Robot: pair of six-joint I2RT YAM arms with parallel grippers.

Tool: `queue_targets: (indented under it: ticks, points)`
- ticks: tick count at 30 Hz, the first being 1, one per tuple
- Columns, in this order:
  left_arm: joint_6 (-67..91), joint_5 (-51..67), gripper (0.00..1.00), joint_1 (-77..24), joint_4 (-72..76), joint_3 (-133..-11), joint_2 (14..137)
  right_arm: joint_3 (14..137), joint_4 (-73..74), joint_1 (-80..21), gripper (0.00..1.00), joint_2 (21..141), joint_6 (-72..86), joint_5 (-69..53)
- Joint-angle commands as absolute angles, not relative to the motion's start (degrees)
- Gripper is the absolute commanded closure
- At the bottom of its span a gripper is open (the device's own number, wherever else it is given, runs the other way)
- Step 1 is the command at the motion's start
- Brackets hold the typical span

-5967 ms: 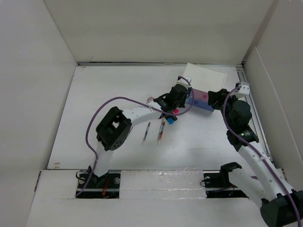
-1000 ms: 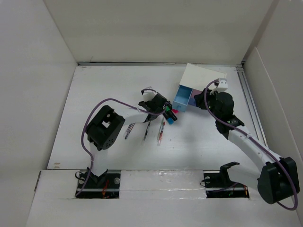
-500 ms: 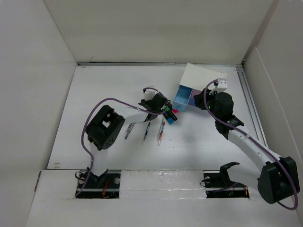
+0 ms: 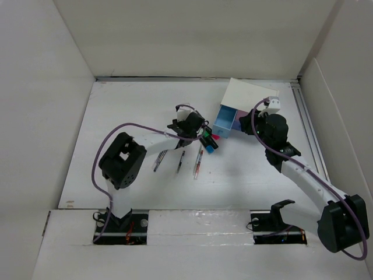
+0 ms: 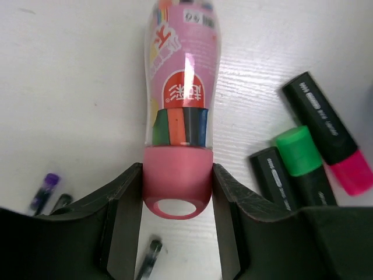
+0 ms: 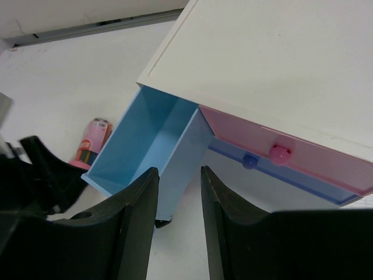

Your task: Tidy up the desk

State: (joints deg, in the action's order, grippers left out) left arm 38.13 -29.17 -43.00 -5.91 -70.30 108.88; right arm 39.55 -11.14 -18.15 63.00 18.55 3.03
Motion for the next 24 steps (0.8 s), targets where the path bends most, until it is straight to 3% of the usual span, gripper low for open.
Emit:
queue_targets:
  ticks: [1,8,12,24]
  points:
    - [35.16,-31.03,1.0,-42.63,-6.15,-70.84,95.38,41.31,-13.8,-18.72,0.59,61.52,17.84,3.87]
    - [32.87,-28.3,1.0,-42.63,-9.05,-69.34,83.16,41.49,-12.57,-18.72,0.59,60.91,17.84,4.4]
    - [31.29,-20.34,1.0,-42.63,-9.32,-69.08,75.61,41.49,-12.22,-18.72,0.59,59.86,17.84,4.83]
    - [27.86,-1.69,1.0,-44.74,-6.15,-75.14,74.78,41.31,-11.07,-18.72,0.59,57.04,17.75,6.07]
